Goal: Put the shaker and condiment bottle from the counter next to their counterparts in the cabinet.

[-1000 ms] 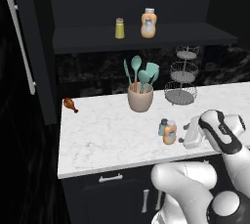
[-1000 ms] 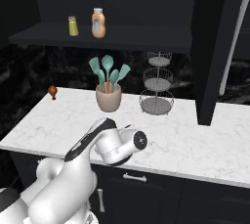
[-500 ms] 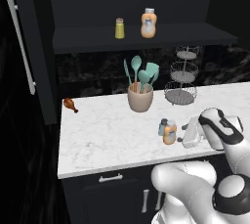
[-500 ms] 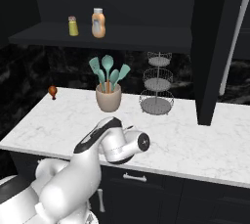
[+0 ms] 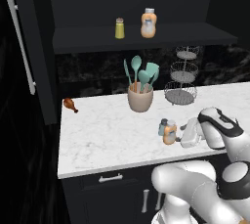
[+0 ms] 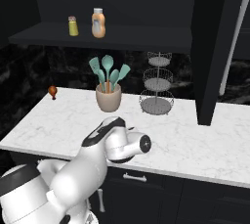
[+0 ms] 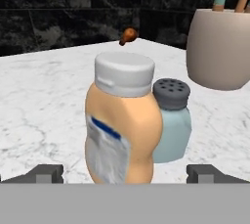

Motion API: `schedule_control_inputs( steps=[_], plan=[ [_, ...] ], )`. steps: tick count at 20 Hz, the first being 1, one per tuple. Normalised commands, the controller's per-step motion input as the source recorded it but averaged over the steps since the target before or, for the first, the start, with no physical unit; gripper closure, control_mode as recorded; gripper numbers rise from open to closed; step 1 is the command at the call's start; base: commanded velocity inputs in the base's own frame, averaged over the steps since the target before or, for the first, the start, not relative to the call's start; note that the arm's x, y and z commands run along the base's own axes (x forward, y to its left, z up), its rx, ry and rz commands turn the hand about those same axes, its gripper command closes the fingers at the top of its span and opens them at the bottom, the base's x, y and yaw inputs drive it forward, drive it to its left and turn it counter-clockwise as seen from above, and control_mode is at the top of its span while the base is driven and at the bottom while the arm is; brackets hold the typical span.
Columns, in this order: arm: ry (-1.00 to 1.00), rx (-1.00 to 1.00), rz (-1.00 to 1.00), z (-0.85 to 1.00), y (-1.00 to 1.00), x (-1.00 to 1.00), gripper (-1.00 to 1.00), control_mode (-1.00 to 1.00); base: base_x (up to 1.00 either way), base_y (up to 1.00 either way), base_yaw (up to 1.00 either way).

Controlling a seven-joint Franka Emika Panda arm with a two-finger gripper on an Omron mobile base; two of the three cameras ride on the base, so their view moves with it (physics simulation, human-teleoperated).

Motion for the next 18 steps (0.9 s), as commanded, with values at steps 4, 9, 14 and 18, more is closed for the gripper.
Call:
schedule_control_inputs(
  steps=[4,9,14,18],
  plan=[
    [0.0,0.04,0.0,-0.02,0.0,0.06,-1.0,-1.0,0.0,0.0,0.0],
    [0.0,0.04,0.0,-0.02,0.0,0.04,-1.0,-1.0,0.0,0.0,0.0],
    [0.0,0.04,0.0,0.0,0.03,0.01,-1.0,-1.0,0.0,0.0,0.0],
    [0.0,0.03,0.0,0.0,0.14,0.0,-1.0,-1.0,0.0,0.0,0.0]
  ],
)
